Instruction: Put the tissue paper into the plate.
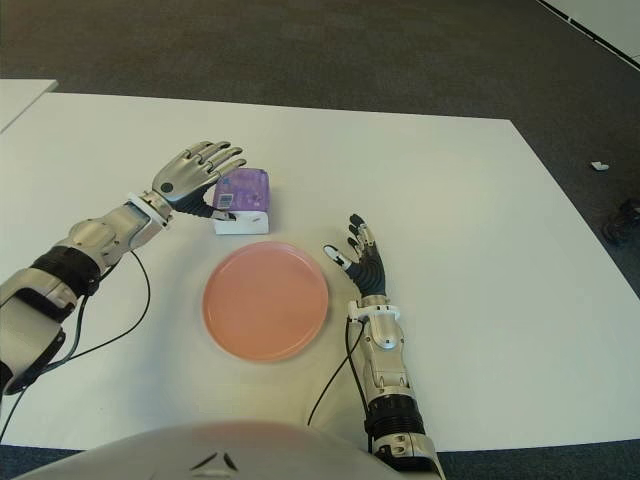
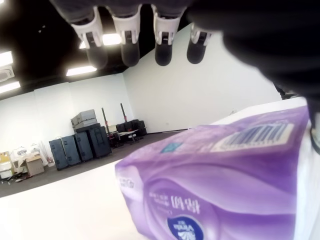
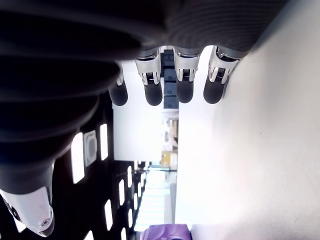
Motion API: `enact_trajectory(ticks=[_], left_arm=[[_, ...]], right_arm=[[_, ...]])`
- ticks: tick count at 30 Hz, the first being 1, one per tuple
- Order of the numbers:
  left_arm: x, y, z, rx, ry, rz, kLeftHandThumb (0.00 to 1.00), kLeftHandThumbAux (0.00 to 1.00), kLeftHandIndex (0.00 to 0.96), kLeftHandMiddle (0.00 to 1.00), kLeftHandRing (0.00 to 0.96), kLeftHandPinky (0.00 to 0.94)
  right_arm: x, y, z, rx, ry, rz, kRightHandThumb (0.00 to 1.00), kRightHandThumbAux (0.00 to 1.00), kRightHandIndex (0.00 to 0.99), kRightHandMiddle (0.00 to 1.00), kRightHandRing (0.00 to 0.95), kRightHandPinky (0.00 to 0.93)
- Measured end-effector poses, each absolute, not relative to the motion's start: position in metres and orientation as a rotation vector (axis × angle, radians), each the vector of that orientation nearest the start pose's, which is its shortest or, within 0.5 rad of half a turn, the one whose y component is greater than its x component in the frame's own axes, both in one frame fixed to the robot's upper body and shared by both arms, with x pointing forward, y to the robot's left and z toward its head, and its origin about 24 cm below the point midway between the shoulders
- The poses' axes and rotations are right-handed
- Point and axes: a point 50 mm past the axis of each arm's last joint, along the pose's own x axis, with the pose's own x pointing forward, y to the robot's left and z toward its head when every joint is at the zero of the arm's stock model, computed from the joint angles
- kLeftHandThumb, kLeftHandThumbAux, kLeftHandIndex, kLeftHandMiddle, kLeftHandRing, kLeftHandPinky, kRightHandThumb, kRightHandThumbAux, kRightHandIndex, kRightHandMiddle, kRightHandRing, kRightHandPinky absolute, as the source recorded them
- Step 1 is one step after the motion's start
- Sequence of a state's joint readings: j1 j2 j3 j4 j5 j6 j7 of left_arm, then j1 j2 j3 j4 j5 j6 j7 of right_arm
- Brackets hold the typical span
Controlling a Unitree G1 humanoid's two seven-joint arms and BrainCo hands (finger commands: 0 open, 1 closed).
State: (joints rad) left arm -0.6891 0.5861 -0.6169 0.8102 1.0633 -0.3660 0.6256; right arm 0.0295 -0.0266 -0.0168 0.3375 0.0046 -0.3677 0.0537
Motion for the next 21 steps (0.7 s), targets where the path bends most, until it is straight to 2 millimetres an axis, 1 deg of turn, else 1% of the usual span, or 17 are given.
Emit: enact_trajectory(ticks=[13,21], left_arm=[[0.3407,0.1750,0.0678,1.684,-0.673,-0.307,0.062,0.380,0.000,0.000,0.000,0.000],[0.3402,0.1728,0.0655,1.665,-0.636,-0.374,0.057,0.379,0.000,0.000,0.000,0.000]], right_arm=[[0.2349,-0.1583,-0.0075,-0.020,0.000,0.035,0.000,0.646,0.000,0.000,0.000,0.000],[0.2349,-0.1582,-0.0075,-0.019,0.000,0.038,0.000,0.641,0.000,0.000,0.000,0.000]])
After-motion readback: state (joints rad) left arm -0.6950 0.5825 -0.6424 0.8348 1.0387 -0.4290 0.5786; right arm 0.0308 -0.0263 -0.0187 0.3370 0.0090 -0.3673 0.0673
